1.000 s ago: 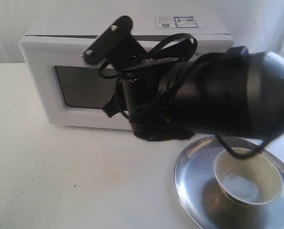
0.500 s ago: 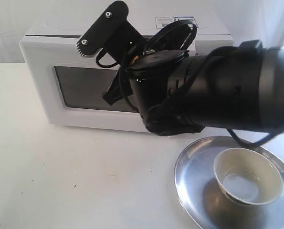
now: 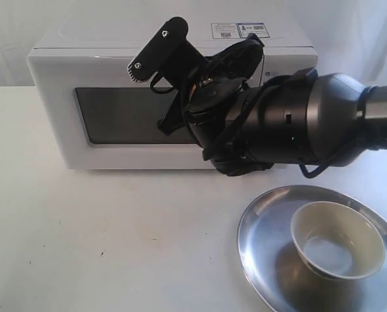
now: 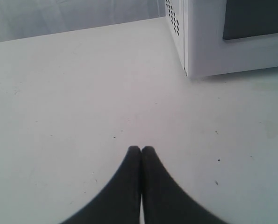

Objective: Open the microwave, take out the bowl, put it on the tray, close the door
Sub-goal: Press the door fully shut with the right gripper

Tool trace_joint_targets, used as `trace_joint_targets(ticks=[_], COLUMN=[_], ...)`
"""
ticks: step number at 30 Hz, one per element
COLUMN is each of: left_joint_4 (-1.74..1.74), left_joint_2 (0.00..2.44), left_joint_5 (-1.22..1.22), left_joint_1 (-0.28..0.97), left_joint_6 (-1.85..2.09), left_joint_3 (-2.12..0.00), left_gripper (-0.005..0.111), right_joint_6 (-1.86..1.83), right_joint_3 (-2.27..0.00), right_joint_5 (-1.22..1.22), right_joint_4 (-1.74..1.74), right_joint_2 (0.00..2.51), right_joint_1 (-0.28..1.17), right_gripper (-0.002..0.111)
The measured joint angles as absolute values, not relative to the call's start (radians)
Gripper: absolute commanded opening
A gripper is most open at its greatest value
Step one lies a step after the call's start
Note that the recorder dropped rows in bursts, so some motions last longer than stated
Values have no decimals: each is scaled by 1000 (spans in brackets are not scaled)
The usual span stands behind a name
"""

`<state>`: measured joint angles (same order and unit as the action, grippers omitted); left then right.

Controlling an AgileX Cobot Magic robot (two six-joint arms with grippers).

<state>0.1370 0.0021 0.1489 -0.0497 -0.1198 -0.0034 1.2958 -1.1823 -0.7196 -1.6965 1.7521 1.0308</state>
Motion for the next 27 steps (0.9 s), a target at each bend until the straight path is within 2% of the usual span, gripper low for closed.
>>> trace_joint_targets(ticks=[4,7,14,15,19,27], left_joint_4=[137,137,137,137,137,137], left_joint_2=[2,2,2,2,2,2], left_joint_5=[149,149,149,149,149,149], left_joint_1=[-50,-50,-50,-50,-50,-50], left_joint_6=[-120,-120,-120,-120,-120,-120], left_joint_3=[-3,-3,-3,-3,-3,-3], left_gripper=[0,0,0,0,0,0], right_joint_6=[1296,1294,1290,1290,1290,1502], right_joint_3=[-1176,-1152,-1028,-981,-857,-763], right_joint_5=[-719,-703,-712,-735,-831,-760], right_joint_4=[-1655,-1648,-1535,-1484,-1321,-1282], right_joint_2=[1724,1664,1420,1344,1184,1076], right_joint_1=[1052,1130,1468,1554,1694,1737], right_gripper=[0,0,0,0,0,0])
